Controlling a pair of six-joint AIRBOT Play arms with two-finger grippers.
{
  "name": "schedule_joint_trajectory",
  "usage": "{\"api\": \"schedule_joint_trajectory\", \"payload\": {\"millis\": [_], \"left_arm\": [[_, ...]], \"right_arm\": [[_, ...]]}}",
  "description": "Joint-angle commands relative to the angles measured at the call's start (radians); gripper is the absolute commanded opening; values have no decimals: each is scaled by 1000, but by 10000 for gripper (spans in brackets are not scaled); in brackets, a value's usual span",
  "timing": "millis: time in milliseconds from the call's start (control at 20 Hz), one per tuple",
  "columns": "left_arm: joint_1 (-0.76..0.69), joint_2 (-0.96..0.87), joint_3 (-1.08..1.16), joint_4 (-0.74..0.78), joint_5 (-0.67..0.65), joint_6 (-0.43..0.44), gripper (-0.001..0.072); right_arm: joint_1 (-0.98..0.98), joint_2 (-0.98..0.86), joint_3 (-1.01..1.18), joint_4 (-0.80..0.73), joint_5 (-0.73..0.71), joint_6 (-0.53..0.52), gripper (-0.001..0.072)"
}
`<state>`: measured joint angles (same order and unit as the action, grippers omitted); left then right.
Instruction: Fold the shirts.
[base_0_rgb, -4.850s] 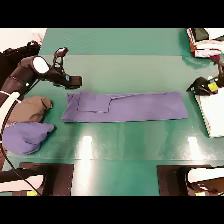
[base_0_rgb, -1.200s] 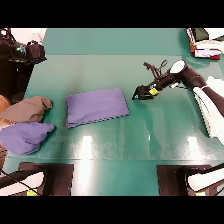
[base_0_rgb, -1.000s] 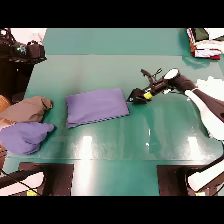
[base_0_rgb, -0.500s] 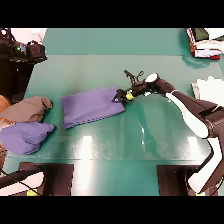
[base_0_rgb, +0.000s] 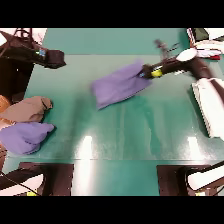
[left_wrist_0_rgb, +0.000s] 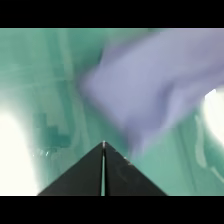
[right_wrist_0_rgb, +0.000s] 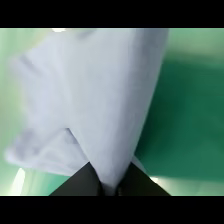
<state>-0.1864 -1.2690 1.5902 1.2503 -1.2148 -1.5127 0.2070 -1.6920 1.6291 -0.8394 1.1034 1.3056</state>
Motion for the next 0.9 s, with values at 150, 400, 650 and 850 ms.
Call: {"api": "schedule_joint_trajectory", "payload": {"millis": [150, 400, 650, 850], "left_arm": [[-190, 0, 0, -1, 122, 2, 25], [-251, 0, 0, -2, 152, 1, 25], [-251, 0, 0, -2, 160, -2, 25], [-251, 0, 0, -2, 160, -2, 25]], "right_arm": [[-447, 166, 6, -52, -5, 14, 19], [-669, 164, 6, -48, -37, 14, 20], [-735, 164, 16, -43, -106, 14, 19], [-722, 164, 173, -43, -100, 14, 19]]}}
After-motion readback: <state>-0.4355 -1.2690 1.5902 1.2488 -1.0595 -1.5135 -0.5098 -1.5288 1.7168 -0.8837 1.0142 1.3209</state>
